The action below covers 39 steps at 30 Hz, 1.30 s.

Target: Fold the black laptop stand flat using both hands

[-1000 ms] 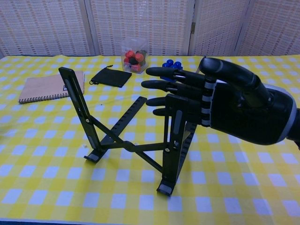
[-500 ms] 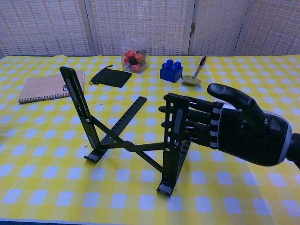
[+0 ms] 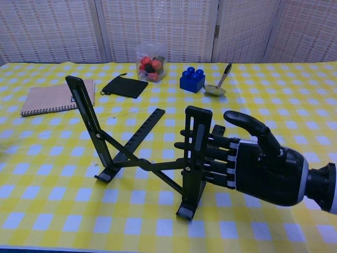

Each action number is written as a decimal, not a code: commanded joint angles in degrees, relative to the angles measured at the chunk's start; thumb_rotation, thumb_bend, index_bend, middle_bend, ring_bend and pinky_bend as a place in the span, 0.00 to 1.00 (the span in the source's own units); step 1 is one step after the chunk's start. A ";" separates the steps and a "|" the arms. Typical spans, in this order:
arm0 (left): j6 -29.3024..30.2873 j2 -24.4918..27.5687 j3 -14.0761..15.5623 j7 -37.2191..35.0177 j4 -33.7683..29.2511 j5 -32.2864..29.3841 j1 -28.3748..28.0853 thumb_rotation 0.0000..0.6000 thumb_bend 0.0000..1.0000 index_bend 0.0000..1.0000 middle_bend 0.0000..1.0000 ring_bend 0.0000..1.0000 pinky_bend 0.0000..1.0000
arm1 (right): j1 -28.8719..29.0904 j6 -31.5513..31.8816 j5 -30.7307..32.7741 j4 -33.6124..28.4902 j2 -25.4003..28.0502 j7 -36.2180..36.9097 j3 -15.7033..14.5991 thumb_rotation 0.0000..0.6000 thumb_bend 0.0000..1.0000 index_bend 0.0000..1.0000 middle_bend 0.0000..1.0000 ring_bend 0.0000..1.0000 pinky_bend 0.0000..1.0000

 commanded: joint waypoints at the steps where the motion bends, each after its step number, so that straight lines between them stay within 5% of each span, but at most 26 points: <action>1: -0.04 0.00 0.03 0.06 -0.05 0.02 -0.03 1.00 0.19 0.11 0.13 0.05 0.02 | 0.29 -0.28 -0.51 0.67 -0.60 1.88 -0.57 0.46 0.34 0.00 0.02 0.07 0.00; 13: -1.06 -0.28 -0.04 -0.25 0.39 0.32 -0.93 1.00 0.18 0.12 0.13 0.05 0.03 | -0.17 0.05 -1.19 1.97 -1.41 3.70 -1.98 0.45 0.34 0.00 0.02 0.06 0.00; 27: -13.86 -5.15 -2.13 -21.98 10.49 1.53 -10.87 1.00 0.20 0.14 0.14 0.09 0.11 | -2.53 7.42 -1.79 -5.82 8.97 -31.32 2.90 0.45 0.34 0.00 0.02 0.06 0.00; 35: -18.98 -9.57 -1.18 -33.51 17.34 5.06 -16.82 1.00 0.37 0.33 0.20 0.13 0.12 | -1.83 7.23 -0.22 -13.00 16.07 -37.09 5.21 0.45 0.34 0.00 0.02 0.06 0.00; 39: -20.07 -11.92 -0.30 -36.36 19.38 6.60 -18.95 1.00 0.38 0.37 0.21 0.14 0.12 | -2.08 7.11 0.72 -14.35 17.24 -37.32 6.09 0.45 0.34 0.00 0.02 0.06 0.00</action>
